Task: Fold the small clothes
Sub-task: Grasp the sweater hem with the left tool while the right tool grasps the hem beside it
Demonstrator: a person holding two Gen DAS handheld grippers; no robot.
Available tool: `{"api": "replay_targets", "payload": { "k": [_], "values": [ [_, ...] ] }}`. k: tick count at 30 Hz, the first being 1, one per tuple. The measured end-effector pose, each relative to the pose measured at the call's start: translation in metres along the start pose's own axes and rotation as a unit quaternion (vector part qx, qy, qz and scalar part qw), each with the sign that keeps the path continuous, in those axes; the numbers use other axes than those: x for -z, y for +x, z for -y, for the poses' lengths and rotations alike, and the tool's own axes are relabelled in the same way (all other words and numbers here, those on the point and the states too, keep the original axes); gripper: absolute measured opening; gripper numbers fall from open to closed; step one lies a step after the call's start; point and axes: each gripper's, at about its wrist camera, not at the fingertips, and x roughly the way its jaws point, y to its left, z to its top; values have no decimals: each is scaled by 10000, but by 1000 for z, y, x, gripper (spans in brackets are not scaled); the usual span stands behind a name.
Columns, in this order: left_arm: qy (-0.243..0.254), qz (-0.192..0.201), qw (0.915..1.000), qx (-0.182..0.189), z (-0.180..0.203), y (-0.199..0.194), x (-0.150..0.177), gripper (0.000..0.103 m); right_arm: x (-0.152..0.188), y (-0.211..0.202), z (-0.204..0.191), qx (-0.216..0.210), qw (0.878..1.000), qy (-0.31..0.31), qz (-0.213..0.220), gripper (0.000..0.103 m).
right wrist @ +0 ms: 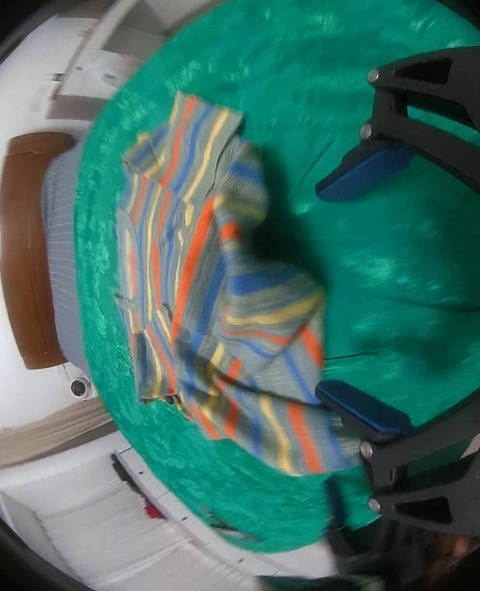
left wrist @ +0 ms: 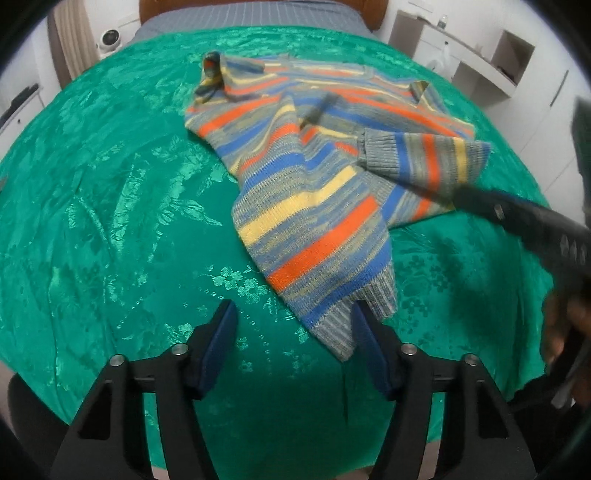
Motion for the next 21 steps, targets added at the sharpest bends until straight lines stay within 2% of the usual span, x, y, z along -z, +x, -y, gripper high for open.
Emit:
{"api": "replay_targets", "payload": {
  "k": [5,11,12,13,14,15,16,17,21],
  "values": [
    [13,154,9995,-260,-1,-4,-3,69,-9,3,-5,-63,10000,47,-4,94],
    [52,150,9994,-306,1,-1,-4,68,-14,7,-4,-45,9999,-5,-142,93],
    [55,148,9995,-291,2,0,-4,65,-15,8,-4,-56,9999,17,-158,87],
    [48,140,9996,-232,2,2,-5,47,-17,12,-2,-124,9997,62,-194,80],
    [27,98,9999,-103,2,4,-5,16,-17,14,0,-224,9994,109,-236,60],
    [3,45,10000,27,3,6,-6,5,-18,17,2,-346,9989,191,-266,36],
    [-38,6,9999,134,2,7,-6,4,-19,17,5,-429,9984,286,-239,24],
    [-98,21,9997,237,-1,5,-7,3,-18,12,10,-523,9975,424,-199,7],
    [-364,-34,9950,928,-27,-19,-7,2,-8,-32,23,-1131,9897,855,-182,6]
  ]
}}
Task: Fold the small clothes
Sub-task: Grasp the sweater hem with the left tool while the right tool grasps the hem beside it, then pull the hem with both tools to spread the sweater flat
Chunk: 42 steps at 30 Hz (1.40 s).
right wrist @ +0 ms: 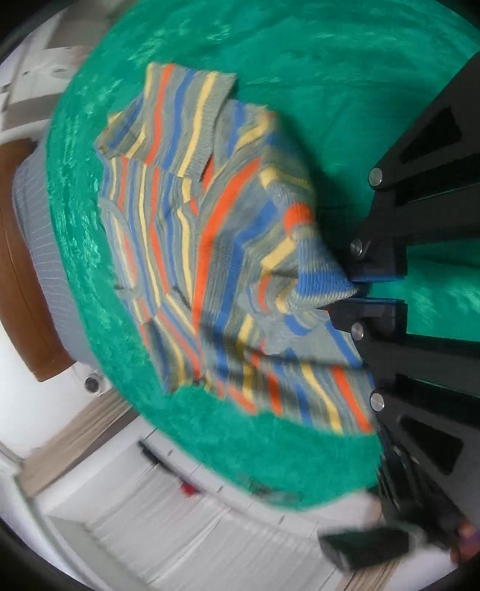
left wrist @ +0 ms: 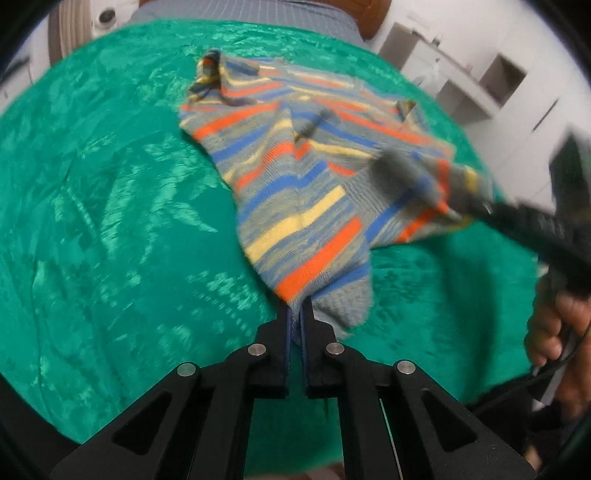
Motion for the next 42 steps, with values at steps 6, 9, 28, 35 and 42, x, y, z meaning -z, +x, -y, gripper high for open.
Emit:
{"api": "replay_targets", "payload": {
  "k": [6,9,28,35,42],
  "values": [
    [50,-136,9997,211,-36,-49,18,2,56,-70,30,15,9977,560,-385,5],
    [-31,-343,9994,-93,-49,-33,28,3,86,-66,44,1154,9911,328,-581,13],
    [-428,-339,9981,-299,-58,-15,32,3,61,4,-94,2460,9565,-1565,-100,69],
    [-426,-399,9976,-360,-57,-11,34,3,59,-7,-82,2711,9507,-1502,-70,69],
    [-397,-411,9970,-521,-57,-12,34,16,56,-12,-78,2600,9555,-1391,-38,69]
  ]
}}
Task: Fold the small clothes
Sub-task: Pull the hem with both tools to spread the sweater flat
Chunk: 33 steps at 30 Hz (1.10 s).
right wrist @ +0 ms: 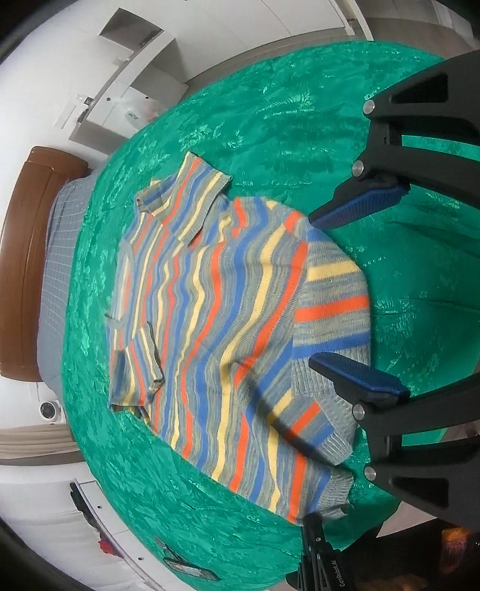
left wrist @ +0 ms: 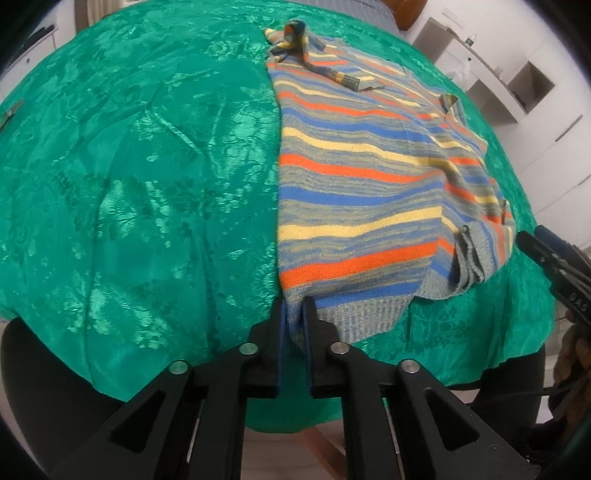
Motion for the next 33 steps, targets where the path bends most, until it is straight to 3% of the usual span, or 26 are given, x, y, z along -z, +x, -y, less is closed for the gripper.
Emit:
{"api": "replay_targets", "payload": {
  "k": [2,4,5,7,8,9,10,11,13,17,21,22,23,24,26,28,30,31,32,33],
  "values": [
    [-26,42,10000,-24,-3,-3,2,45,-1,-1,4,-346,9990,282,29,69],
    [-21,121,9999,11,-4,-6,5,58,-2,3,-2,-792,9958,464,52,72],
    [24,103,9999,13,-2,-4,6,58,-2,10,-11,-957,9946,402,30,78],
    [181,-61,9998,-15,3,4,8,57,0,32,-29,-871,9961,41,-90,79],
    [274,-106,9996,-51,7,10,9,53,3,44,-33,-732,9971,-92,-174,72],
    [330,-128,9993,-94,8,14,10,45,6,51,-30,-660,9975,-90,-232,42],
    [362,-209,9989,-191,9,19,12,28,10,54,-22,-732,9968,46,-303,27],
    [337,-245,9990,-176,7,20,13,20,14,50,-10,-875,9954,269,-290,15],
    [197,-225,9995,-23,0,17,15,19,23,32,8,-906,9947,420,-234,12],
    [145,-152,9997,-77,-12,12,16,18,55,-11,55,-651,9954,634,-314,8],
    [193,-164,9997,-47,-11,12,16,21,90,-13,89,-612,9893,1025,-842,10],
    [240,-164,9996,-60,-10,13,16,30,96,-14,95,-642,9876,1135,-876,11],
    [295,-182,9994,-65,-9,14,17,46,102,-15,100,-707,9859,1253,-851,23],
    [317,-164,9993,-85,-7,14,18,51,104,-15,106,-820,9832,1417,-807,44],
    [360,-105,9991,-185,-4,14,18,55,108,-14,121,-1253,9700,2000,-581,63],
    [348,-174,9991,-186,-3,19,16,52,107,-4,134,-1590,9553,2455,-425,62],
    [344,-212,9991,-161,3,25,13,44,103,14,142,-1517,9515,2656,-325,62],
    [395,-243,9988,-154,7,29,12,28,101,28,143,-1591,9492,2679,-442,62],
    [462,-308,9983,-154,12,33,11,2,99,43,141,-1874,9436,2645,-676,59],
    [491,-363,9980,-176,15,35,11,3,99,54,136,-2168,9374,2576,-885,36]
  ]
}}
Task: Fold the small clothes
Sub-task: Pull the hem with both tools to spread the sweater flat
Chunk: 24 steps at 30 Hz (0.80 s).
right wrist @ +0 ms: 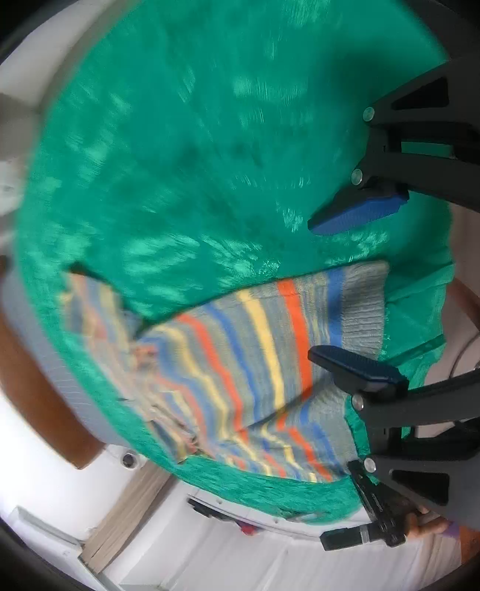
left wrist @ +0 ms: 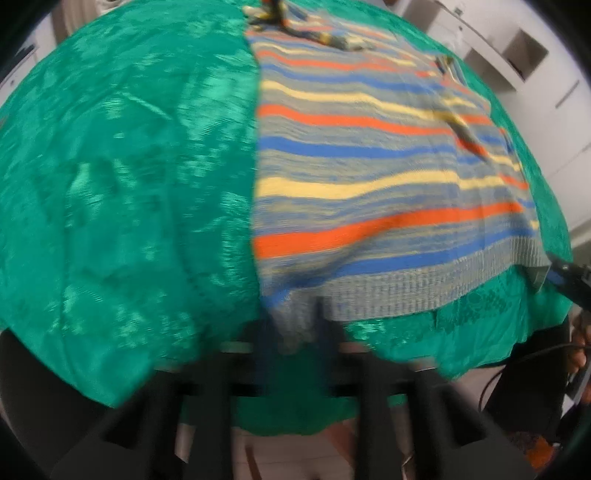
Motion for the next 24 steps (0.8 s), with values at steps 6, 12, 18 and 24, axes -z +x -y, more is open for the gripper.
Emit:
{"api": "replay_targets", "payload": {
  "k": [6,12,18,24],
  "values": [
    [179,206,9996,-7,-14,-44,5,1,16,-36,-30,85,9976,-676,-111,5],
    [332,153,9989,-277,-33,-68,13,1,23,-51,-44,525,9944,-886,-250,5],
    [356,-306,9946,-921,-25,-20,15,0,24,0,-15,984,9916,-550,-629,4],
    [294,-308,9915,-1229,-20,9,8,0,24,14,-13,1171,9898,-601,-545,4]
  ]
}}
